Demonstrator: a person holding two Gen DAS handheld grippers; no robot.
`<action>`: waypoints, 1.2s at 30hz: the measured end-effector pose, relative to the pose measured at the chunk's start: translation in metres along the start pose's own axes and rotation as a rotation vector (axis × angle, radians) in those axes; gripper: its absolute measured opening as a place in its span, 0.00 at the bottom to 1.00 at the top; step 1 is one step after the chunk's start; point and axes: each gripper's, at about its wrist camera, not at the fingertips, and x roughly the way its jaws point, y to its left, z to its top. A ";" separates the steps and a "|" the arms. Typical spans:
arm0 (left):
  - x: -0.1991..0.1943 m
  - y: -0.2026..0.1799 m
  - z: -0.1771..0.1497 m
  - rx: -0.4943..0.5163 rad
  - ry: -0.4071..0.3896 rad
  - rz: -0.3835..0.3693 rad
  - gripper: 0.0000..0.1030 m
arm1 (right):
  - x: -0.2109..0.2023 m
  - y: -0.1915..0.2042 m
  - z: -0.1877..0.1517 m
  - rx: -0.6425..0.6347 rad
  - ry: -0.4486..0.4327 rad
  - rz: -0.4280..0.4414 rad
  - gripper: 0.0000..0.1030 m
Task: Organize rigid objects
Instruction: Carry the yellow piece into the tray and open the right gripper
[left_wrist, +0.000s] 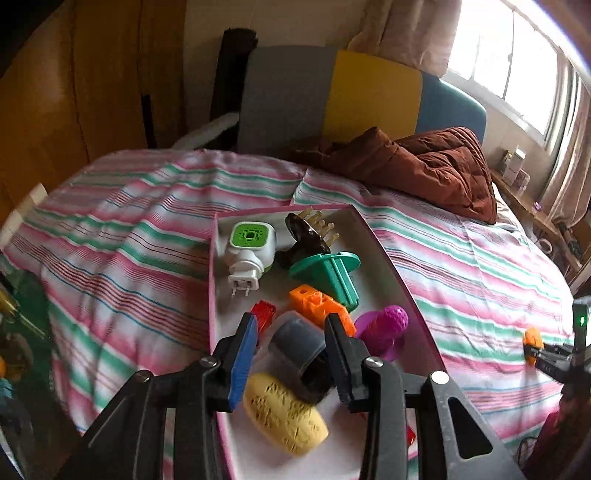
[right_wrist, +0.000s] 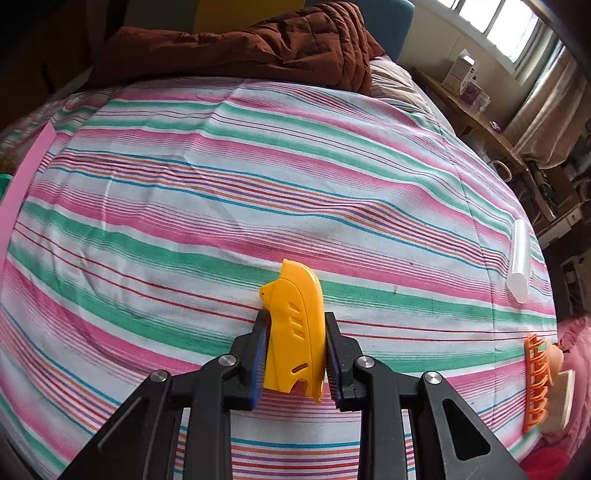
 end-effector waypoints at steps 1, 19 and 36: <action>-0.004 0.000 -0.002 0.006 -0.005 0.007 0.38 | -0.001 0.001 0.000 -0.001 -0.001 0.010 0.27; -0.036 0.025 -0.024 -0.038 -0.039 0.070 0.39 | -0.079 0.122 0.018 -0.102 -0.161 0.408 0.27; -0.043 0.050 -0.030 -0.103 -0.052 0.138 0.52 | -0.091 0.255 0.041 -0.320 -0.180 0.518 0.27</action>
